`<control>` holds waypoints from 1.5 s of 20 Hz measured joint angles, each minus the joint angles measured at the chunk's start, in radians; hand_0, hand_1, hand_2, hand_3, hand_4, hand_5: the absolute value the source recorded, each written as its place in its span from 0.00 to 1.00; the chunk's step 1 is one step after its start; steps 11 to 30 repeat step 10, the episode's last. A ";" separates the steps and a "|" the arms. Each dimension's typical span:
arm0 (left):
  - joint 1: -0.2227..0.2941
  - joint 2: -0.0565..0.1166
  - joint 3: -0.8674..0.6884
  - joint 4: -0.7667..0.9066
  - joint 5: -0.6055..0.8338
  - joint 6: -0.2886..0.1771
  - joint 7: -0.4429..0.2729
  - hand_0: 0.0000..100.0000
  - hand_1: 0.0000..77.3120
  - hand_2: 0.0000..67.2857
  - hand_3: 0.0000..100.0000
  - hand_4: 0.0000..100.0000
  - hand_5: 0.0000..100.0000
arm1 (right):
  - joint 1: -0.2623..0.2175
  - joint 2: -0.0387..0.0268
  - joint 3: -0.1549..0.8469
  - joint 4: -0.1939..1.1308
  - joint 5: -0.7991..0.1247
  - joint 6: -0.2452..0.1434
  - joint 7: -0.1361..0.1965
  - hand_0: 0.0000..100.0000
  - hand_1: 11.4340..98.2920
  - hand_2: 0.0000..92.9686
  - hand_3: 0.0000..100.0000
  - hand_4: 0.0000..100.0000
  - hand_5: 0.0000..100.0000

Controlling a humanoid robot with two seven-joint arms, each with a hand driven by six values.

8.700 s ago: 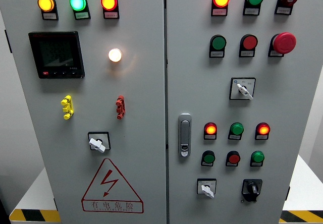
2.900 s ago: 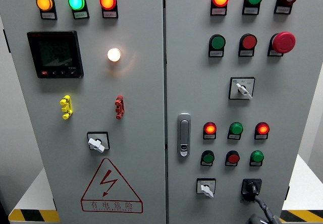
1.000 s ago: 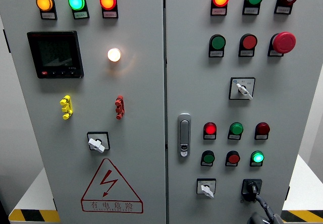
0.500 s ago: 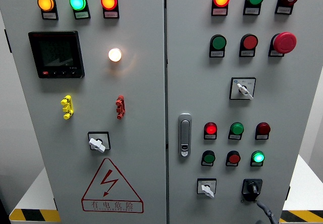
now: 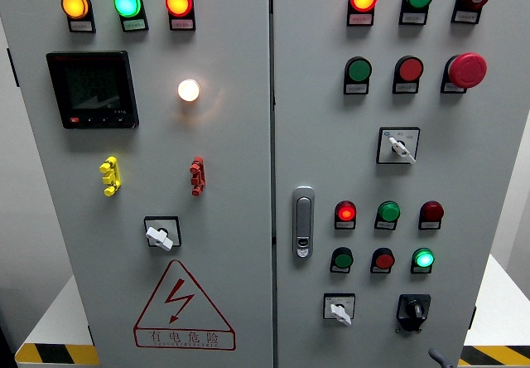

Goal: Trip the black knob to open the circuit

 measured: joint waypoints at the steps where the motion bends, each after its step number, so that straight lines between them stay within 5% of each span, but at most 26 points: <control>1: 0.000 0.000 0.000 0.000 0.000 0.000 0.000 0.00 0.00 0.29 0.26 0.10 0.09 | -0.008 -0.0022 0.000 0.010 -0.001 0.000 0.000 1.00 0.38 0.02 0.20 0.12 0.32; 5: 0.001 0.000 0.000 0.000 0.000 0.000 0.000 0.00 0.00 0.29 0.26 0.10 0.09 | -0.035 -0.0077 0.010 0.044 -0.004 -0.006 0.001 1.00 0.38 0.02 0.20 0.12 0.31; 30: 0.001 0.000 0.000 0.000 0.000 0.000 0.000 0.00 0.00 0.29 0.26 0.10 0.09 | -0.045 -0.0068 0.015 0.072 -0.007 -0.008 0.001 1.00 0.38 0.03 0.20 0.13 0.31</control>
